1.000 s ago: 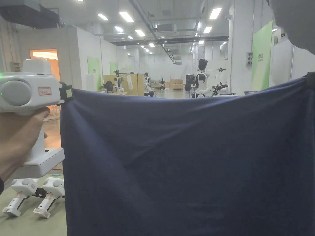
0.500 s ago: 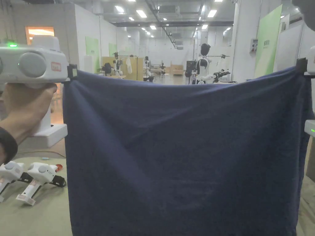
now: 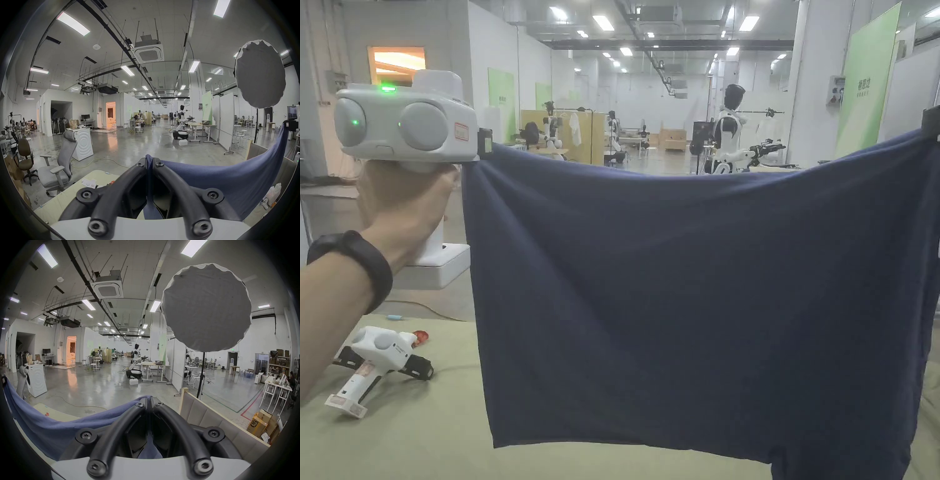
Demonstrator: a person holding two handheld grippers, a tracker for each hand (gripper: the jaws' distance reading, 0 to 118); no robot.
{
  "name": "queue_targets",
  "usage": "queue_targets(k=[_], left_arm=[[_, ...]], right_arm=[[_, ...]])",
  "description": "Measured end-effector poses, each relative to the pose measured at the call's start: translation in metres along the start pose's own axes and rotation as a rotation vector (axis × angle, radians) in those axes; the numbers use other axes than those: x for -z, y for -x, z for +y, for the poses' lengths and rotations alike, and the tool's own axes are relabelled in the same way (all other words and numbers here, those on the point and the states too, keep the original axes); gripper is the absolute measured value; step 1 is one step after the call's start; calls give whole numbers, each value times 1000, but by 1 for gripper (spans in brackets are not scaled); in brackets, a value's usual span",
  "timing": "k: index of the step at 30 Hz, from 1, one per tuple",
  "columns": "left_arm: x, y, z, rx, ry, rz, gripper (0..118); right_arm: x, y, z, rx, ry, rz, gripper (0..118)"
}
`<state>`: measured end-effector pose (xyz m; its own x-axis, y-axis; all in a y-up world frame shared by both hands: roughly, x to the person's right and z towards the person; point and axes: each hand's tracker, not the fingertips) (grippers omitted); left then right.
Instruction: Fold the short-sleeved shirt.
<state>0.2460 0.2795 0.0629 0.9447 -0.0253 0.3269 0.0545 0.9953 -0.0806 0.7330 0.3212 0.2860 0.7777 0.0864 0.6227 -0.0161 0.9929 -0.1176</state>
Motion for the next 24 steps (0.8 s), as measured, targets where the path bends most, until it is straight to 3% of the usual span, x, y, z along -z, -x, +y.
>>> queue_targets(k=[3,5,11,14,21,24], left_arm=[[11,-1,-13,-7,21,1,1],[19,-4,-31,-20,43,-5,1],[24,-19,-141,-22,244,-56,1],[1,-24,-208,-37,295,-70,1],[-78,12,-308,-70,358,-141,1],[-136,42,-345,-145,405,-175,1]], right_arm=[[6,4,-15,-11,28,-3,0],[9,4,-35,29,41,28,0],[8,10,-141,41,185,88,0],[-7,14,-201,41,270,127,0],[-96,-22,-313,153,329,164,0],[-146,-40,-354,106,344,216,0]])
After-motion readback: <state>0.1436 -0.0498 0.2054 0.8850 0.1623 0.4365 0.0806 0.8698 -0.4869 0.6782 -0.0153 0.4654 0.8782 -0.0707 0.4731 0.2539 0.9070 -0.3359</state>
